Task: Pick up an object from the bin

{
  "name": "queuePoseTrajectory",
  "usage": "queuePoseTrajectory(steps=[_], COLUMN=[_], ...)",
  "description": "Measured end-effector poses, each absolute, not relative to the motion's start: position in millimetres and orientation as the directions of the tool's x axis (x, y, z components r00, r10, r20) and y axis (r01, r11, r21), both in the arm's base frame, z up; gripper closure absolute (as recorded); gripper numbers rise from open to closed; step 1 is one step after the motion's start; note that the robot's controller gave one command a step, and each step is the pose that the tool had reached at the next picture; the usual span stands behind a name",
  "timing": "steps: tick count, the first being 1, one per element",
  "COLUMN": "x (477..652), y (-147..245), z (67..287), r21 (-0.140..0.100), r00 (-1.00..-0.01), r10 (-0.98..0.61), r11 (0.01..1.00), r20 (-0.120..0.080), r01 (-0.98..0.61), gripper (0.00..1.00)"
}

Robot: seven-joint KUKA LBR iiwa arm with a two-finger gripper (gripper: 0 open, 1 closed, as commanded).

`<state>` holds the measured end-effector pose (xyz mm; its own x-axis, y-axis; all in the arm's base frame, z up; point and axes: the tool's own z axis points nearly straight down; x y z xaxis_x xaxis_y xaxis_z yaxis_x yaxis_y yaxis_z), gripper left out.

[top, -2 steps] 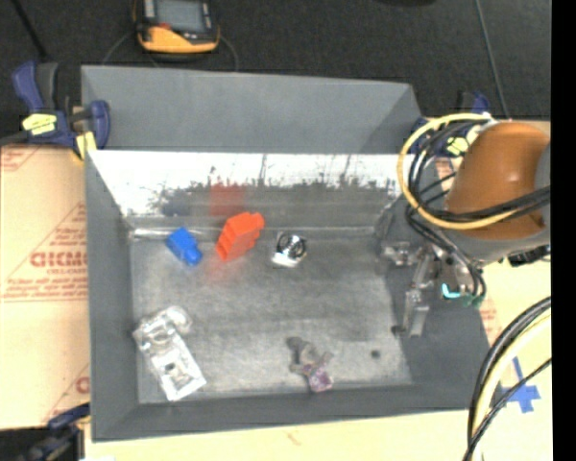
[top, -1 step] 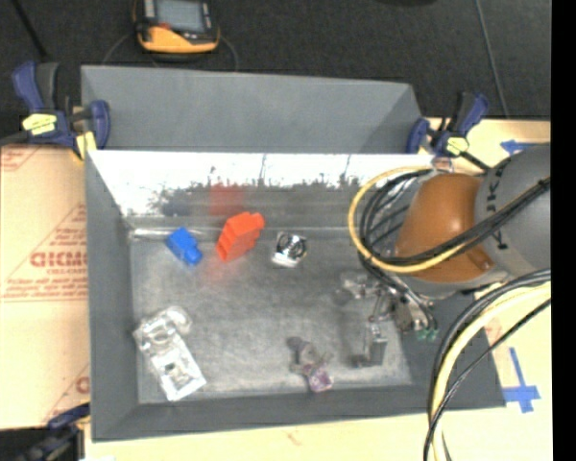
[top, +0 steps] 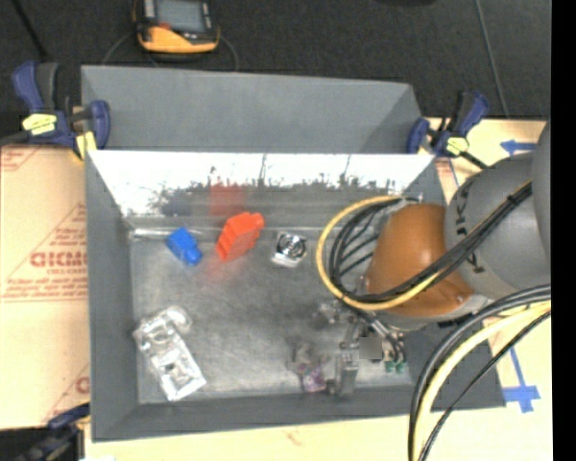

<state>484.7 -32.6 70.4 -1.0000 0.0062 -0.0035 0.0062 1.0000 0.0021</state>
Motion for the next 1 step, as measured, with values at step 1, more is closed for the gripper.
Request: queuePoseTrajectory(steps=[1], x=[484.2], y=[-26.6], z=[135.5], r21=[-0.002], r00=[-0.983], r10=[-0.183], r11=[0.983], r20=[-0.007], r01=[-0.183], gripper=[0.00])
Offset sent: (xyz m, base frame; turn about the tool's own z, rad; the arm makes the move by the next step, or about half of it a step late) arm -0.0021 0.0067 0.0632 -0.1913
